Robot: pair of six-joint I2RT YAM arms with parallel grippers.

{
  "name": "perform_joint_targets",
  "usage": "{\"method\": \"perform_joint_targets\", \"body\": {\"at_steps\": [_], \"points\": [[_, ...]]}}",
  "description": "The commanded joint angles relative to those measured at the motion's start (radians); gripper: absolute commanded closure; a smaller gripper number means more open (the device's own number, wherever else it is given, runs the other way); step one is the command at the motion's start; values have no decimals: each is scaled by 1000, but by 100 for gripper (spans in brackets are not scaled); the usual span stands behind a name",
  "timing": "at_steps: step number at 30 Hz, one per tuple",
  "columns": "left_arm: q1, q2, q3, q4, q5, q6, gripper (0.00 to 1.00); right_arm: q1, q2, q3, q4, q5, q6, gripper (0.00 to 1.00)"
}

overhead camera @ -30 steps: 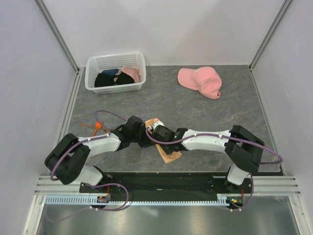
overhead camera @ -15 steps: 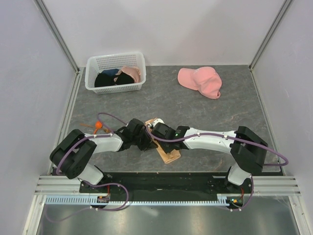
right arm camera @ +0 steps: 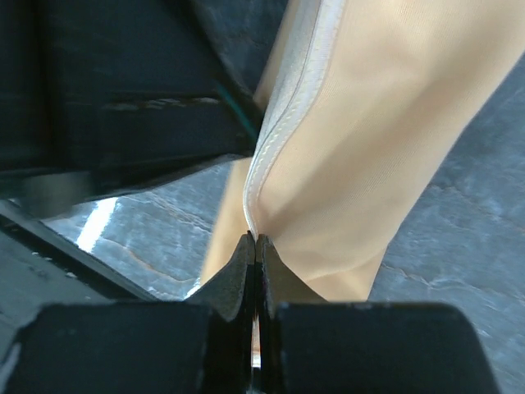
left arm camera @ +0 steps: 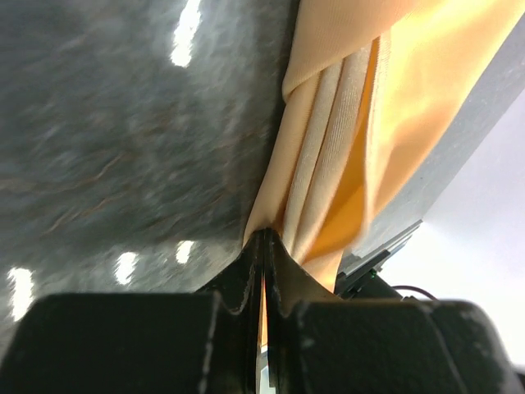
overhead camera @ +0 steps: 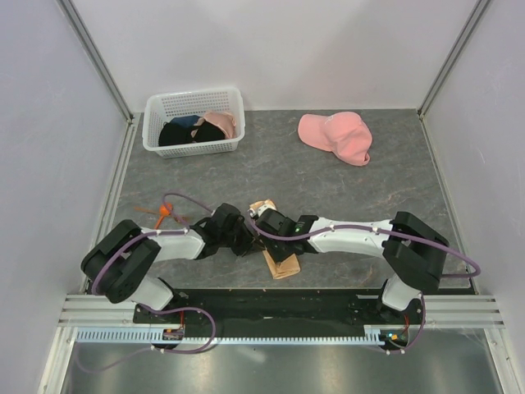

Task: Fold the napkin into a case and place the utensils inside
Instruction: Smooth out the smaller rectangle-folded napkin at the center of the board.

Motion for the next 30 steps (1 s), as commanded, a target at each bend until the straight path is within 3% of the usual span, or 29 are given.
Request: {"method": "perform_joint_targets", "body": {"at_steps": [1,9,15,18,28,30], "points": [[1,-88,-32,-65,-72,-20,95,5,28,-74,108,-37,44,100],[87,-200,47,-163,-57,64,85,2,31,-149,189,-37,79,100],[101,-38,162,-67,60,152,84,2,-9,-140,180,-25,79,100],[102,22,181,-69,43,176,85,2,-15,-122,166,-31,77,100],[115,56,100,-79,-3,215,92,3,-93,-22,51,-22,61,71],[116,46,87,-65,2,204,93,3,-77,-2,47,-22,50,68]]}}
